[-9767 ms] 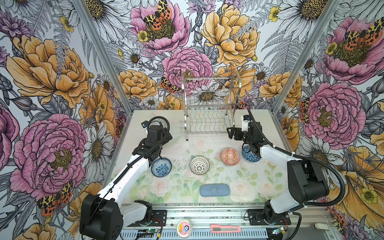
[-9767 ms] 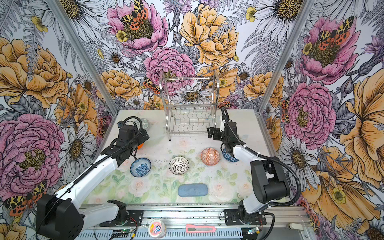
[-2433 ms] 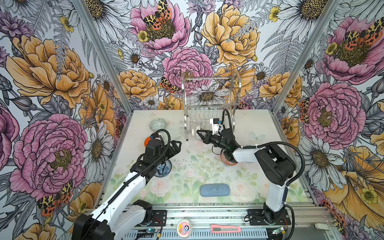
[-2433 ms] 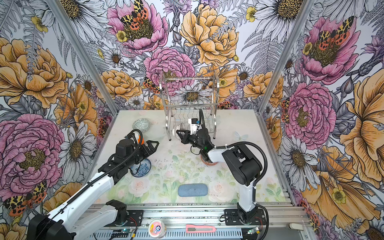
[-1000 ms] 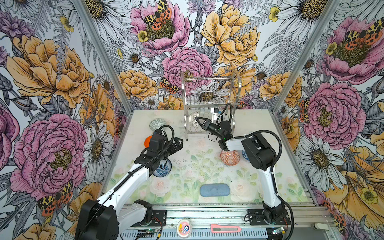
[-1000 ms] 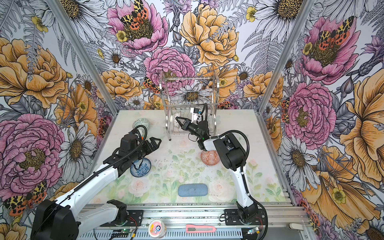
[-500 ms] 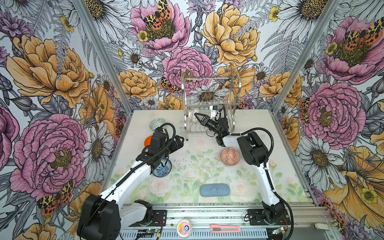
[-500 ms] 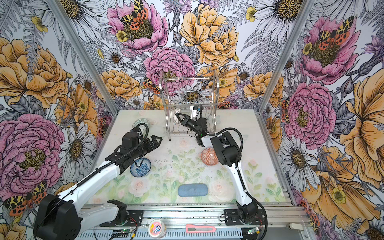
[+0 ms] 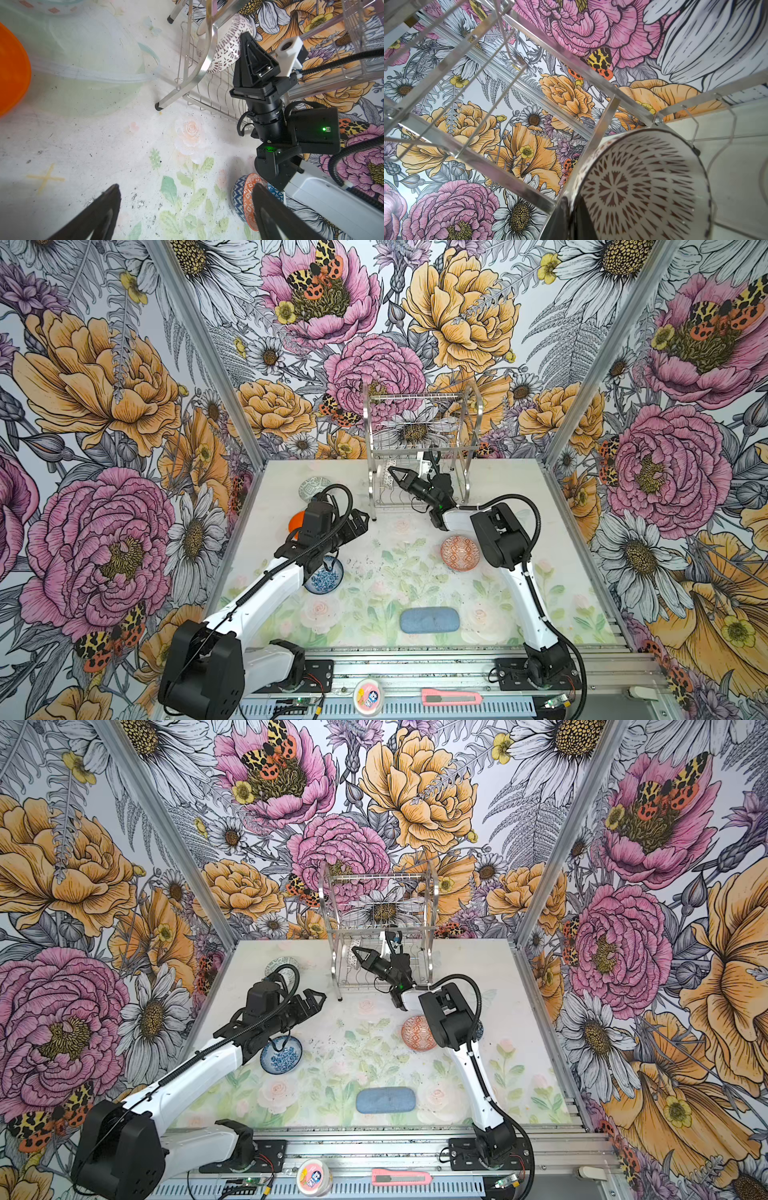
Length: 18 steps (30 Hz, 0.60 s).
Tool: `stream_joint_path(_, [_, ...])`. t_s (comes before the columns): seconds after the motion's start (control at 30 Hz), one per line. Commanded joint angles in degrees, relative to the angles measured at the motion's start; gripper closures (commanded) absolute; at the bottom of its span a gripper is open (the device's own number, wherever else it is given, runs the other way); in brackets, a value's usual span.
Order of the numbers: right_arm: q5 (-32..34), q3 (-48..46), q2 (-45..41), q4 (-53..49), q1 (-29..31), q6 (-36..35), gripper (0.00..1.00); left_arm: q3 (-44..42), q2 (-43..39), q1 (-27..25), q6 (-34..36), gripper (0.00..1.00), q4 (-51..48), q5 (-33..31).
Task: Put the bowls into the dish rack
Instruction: 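Lower the bowl upright between the rack's wire dividers with the right gripper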
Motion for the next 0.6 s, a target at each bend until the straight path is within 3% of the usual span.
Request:
stream_joint_path(0.0, [0.7, 4.7, 1.4, 2.7, -0.4, -0.3, 1.00, 1.8, 0.7, 0.6, 1.6, 0.01, 1.1, 1.3])
stream_joint_path(0.57, [0.1, 14.3, 6.8, -2.9, -0.4, -2.0, 1.00, 1.7, 1.4, 1.2, 1.9, 0.01, 1.5, 2.3])
